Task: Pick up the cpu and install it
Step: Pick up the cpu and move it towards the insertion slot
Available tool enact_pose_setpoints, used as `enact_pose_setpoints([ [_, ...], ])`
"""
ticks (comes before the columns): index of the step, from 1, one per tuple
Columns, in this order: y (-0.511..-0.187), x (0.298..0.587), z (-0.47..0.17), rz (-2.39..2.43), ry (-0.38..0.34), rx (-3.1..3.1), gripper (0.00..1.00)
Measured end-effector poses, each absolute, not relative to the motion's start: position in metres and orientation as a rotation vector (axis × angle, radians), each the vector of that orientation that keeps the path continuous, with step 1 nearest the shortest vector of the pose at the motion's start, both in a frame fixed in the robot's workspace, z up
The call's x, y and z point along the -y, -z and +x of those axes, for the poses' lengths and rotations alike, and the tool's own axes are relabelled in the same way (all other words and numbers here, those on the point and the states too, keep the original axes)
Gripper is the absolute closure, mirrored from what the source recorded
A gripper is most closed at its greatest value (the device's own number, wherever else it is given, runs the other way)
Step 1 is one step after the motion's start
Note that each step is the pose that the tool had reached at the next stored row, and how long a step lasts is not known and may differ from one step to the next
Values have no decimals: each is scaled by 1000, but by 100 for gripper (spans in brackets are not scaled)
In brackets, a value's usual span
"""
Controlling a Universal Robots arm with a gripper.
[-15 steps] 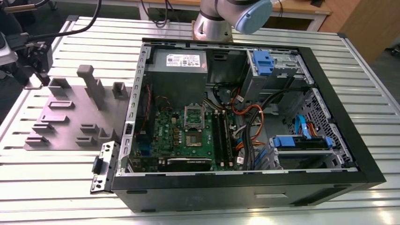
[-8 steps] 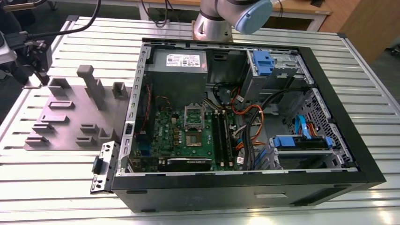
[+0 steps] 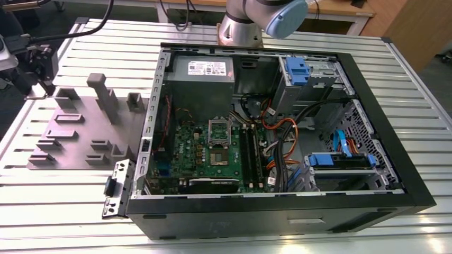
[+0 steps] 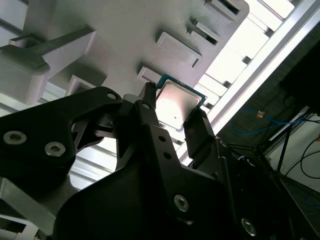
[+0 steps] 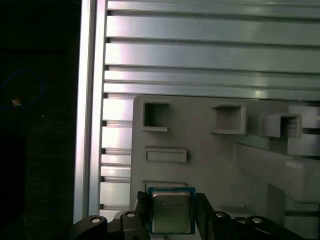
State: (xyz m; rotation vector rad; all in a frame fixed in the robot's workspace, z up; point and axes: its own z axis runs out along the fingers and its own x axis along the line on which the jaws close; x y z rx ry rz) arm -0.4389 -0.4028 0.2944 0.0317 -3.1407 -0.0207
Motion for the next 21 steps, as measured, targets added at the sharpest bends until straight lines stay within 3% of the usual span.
enact_pose_setpoints([
  [21, -302, 403, -439, 32, 21, 3141, 53],
])
